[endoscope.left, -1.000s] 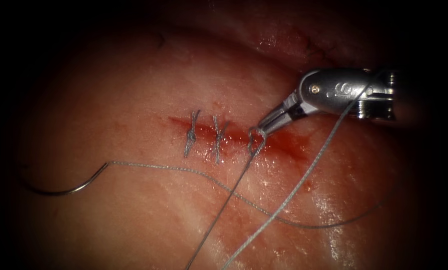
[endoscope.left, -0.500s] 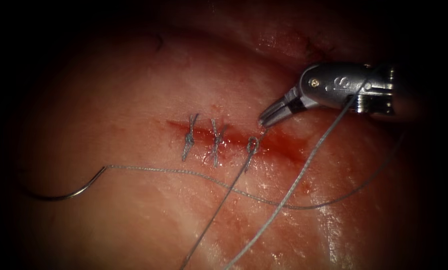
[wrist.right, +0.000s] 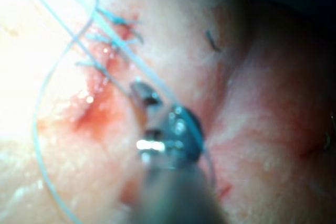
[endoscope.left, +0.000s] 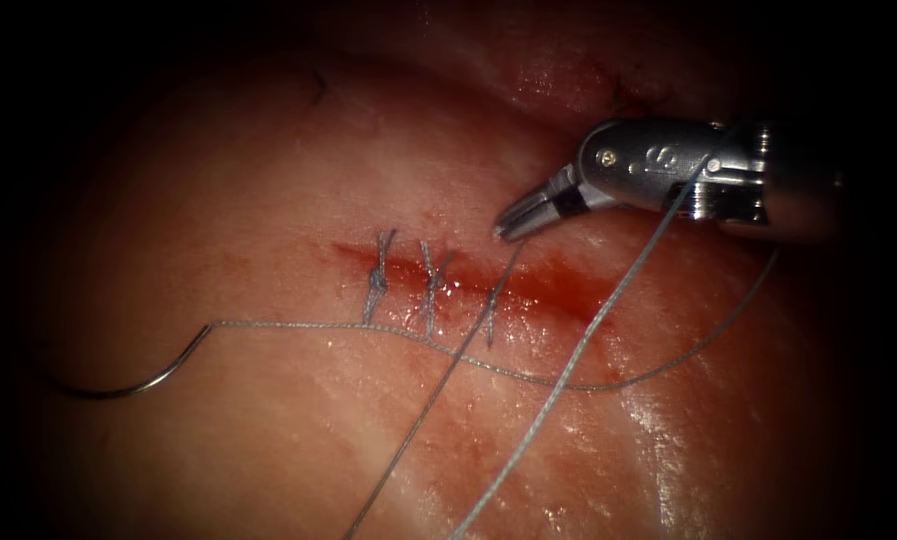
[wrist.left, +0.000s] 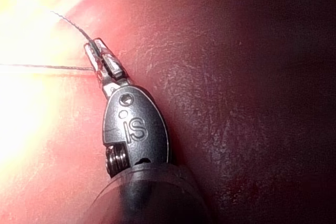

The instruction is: Wound Closure

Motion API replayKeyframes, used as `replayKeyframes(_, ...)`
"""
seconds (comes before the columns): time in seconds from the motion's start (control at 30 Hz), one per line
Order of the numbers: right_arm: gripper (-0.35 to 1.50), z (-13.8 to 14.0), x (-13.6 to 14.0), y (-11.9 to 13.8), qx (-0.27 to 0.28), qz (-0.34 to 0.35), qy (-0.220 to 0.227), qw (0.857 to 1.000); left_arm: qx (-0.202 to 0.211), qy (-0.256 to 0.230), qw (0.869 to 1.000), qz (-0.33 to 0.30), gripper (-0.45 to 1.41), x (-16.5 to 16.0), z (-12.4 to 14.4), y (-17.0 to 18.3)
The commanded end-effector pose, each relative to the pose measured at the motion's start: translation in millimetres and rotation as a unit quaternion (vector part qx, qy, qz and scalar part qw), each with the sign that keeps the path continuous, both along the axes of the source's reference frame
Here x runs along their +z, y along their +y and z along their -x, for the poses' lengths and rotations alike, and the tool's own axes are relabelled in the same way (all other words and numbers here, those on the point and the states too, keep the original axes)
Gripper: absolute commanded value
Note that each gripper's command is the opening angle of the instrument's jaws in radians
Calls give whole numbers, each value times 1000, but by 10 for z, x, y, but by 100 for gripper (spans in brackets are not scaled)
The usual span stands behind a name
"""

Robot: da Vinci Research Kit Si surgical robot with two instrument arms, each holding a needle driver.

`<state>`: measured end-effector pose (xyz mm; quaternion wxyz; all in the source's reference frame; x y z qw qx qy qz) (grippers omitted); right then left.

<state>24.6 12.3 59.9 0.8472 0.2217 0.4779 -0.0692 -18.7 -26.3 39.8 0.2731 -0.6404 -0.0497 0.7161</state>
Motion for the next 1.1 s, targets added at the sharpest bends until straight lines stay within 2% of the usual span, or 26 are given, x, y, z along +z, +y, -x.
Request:
replayKeyframes(0.03, -35, -5, 11, 3, 5, 3, -4, 1000, 2, -2, 1000, -3, -45, 0, 6, -14)
replayKeyframes(0.6, -35, 9, 31, 8, 38, 14, -23, 999, 6, 3, 1000, 4, -45, 1, 9, -35)
replayKeyframes(0.7, -35, 7, 30, 0, 27, 18, -11, 999, 6, 3, 1000, 2, -45, -2, 10, -32)
replayKeyframes(0.8, -35, 9, 22, -4, 43, 24, 11, 999, 6, 3, 1000, -2, -45, -9, 14, -17)
replayKeyframes(0.83, 14, 11, 19, -6, 54, 28, 11, 998, 8, 5, 1000, 0, -45, -12, 17, -10)
replayKeyframes(0.87, 74, 14, 14, -7, 71, 37, 5, 997, 9, 4, 1000, 4, -45, -14, 19, -4)
replayKeyframes(0.9, 108, 16, 10, -8, 83, 42, -2, 996, 8, 3, 1000, 7, -45, -17, 21, 2)
replayKeyframes(0.97, 131, 22, 1, -10, 102, 41, -4, 994, 7, 0, 1000, 16, -45, -22, 25, 19)
replayKeyframes(1.1, 140, 44, -20, -10, 121, 39, -10, 992, 10, 0, 1000, 27, -45, -30, 32, 48)
